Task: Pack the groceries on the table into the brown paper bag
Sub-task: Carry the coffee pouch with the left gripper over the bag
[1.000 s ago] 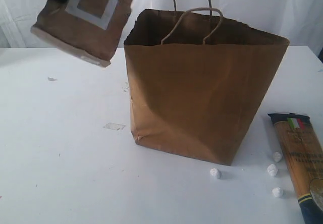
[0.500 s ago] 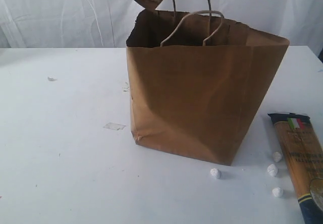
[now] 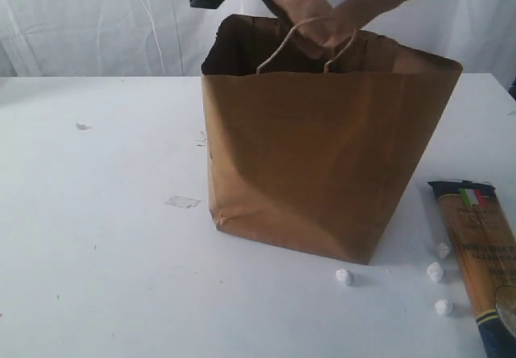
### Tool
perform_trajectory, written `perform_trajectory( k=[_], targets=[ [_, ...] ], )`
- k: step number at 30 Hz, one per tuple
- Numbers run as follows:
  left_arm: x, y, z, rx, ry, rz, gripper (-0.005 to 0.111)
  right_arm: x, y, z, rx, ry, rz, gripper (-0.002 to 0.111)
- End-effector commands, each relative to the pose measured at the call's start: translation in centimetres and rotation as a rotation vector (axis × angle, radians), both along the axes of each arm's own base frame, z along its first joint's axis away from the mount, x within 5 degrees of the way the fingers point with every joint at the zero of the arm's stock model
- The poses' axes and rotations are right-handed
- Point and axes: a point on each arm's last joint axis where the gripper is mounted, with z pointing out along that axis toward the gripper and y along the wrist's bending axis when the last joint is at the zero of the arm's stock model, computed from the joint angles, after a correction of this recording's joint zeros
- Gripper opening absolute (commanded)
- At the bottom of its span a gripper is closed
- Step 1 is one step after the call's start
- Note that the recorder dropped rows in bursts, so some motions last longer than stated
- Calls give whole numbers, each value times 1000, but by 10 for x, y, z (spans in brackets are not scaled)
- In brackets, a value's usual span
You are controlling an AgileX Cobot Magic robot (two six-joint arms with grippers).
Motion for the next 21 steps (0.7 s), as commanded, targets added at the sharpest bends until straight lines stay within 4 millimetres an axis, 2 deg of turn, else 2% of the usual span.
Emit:
perform_trajectory(
  k=[1,5,10,15,21],
  targets=[
    [-3,-4,11,-18,-160,33,0,0,0,0,-9,-12,-1,0],
    [4,-1,12,-14,-190,111,0,0,0,0,-9,-12,-1,0],
    [6,-1,9,-71,-45,137,0,0,0,0,-9,-12,-1,0],
    [8,-3,-13,-38,37,130,0,0,0,0,-9,-12,-1,0],
    [11,-3,-25,-21,63,154,0,0,0,0,5,-11,-4,0]
  ],
)
